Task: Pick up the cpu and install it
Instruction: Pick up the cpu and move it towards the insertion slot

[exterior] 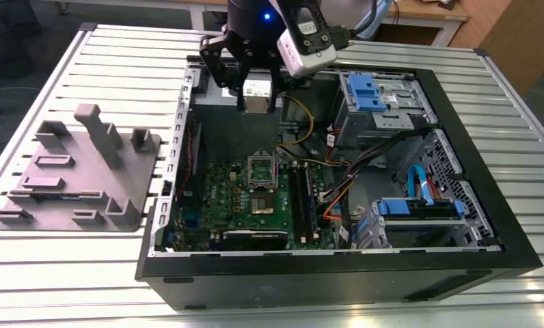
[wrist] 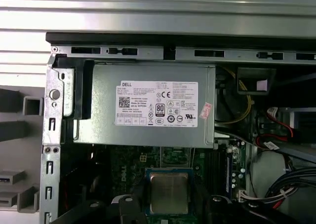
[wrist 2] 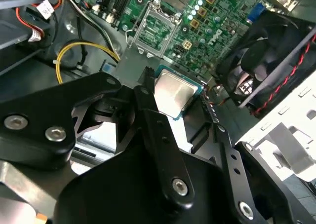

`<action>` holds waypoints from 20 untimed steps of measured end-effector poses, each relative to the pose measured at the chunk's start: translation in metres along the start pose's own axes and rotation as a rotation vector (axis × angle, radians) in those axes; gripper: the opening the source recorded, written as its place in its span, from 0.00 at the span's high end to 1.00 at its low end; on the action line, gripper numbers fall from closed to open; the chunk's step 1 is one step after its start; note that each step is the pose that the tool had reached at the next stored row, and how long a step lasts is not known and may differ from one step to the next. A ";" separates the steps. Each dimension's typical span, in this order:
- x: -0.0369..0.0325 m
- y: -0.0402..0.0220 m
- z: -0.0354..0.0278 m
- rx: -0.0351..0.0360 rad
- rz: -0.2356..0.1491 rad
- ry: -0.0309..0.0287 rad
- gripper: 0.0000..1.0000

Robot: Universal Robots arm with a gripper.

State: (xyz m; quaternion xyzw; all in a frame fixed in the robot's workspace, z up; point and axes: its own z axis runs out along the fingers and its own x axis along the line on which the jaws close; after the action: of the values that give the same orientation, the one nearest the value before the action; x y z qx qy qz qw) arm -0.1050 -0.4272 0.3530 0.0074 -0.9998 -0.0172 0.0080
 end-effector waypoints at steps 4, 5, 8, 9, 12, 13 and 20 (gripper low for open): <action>-0.0002 0.0001 0.0000 0.0000 0.000 0.0000 0.53; -0.0002 0.0000 0.0000 0.0000 0.000 0.0000 0.53; -0.0003 -0.0011 0.0003 0.0001 0.000 0.0000 0.53; -0.0002 -0.0016 0.0004 0.0001 0.000 0.0000 0.53; -0.0002 -0.0034 0.0008 0.0001 0.000 0.0000 0.53; -0.0001 -0.0035 0.0008 0.0000 0.000 -0.0001 0.53; -0.0002 -0.0038 0.0037 0.0001 0.000 0.0000 0.53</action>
State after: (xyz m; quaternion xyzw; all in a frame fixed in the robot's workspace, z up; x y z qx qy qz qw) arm -0.1048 -0.4309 0.3492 0.0074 -0.9998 -0.0171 0.0080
